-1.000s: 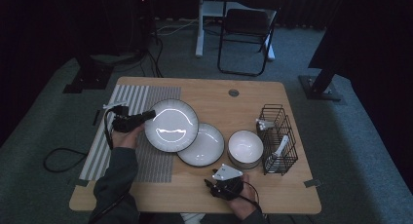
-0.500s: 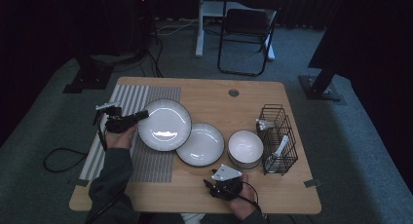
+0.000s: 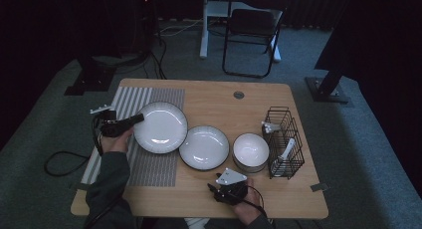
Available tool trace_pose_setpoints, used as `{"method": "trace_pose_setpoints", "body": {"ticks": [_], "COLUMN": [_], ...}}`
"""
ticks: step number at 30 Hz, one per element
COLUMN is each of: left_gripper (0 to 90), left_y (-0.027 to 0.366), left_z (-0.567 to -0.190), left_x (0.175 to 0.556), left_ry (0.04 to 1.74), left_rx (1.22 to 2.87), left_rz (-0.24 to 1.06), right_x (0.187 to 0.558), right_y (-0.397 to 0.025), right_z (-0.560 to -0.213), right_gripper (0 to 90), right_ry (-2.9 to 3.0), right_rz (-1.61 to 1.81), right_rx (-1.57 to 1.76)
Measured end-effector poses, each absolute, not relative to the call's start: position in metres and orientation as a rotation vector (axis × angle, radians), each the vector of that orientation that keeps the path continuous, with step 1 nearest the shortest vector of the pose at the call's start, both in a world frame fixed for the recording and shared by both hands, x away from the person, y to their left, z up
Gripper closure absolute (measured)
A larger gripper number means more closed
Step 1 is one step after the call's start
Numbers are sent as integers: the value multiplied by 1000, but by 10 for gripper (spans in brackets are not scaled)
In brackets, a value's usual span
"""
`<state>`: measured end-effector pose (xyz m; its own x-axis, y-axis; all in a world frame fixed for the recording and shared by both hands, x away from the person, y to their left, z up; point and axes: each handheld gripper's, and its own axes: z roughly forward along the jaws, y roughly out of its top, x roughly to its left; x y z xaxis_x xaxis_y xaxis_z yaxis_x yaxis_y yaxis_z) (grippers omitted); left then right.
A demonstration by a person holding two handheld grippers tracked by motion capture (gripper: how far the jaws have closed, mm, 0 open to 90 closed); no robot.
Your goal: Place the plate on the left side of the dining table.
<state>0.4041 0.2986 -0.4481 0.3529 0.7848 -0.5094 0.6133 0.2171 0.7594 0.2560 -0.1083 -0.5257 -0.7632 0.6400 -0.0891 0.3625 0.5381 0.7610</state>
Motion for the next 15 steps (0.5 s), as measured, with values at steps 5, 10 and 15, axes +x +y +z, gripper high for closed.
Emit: {"method": "trace_pose_setpoints", "body": {"ticks": [5, 10, 15], "left_gripper": [839, 838, 838], "left_y": [308, 315, 322], "left_z": [-452, -455, -459], "left_x": [404, 404, 403], "left_ry": [1368, 1389, 1418], "left_rx": [1466, 1455, 1444], "left_rz": [194, 203, 212], "right_x": [256, 256, 256], "right_y": [-108, -108, -108], "right_z": [-526, -526, -526], "right_gripper": [500, 499, 498], "right_ry": [2423, 2423, 2423], "right_rz": [1077, 1077, 1077], "right_rx": [826, 826, 826]}}
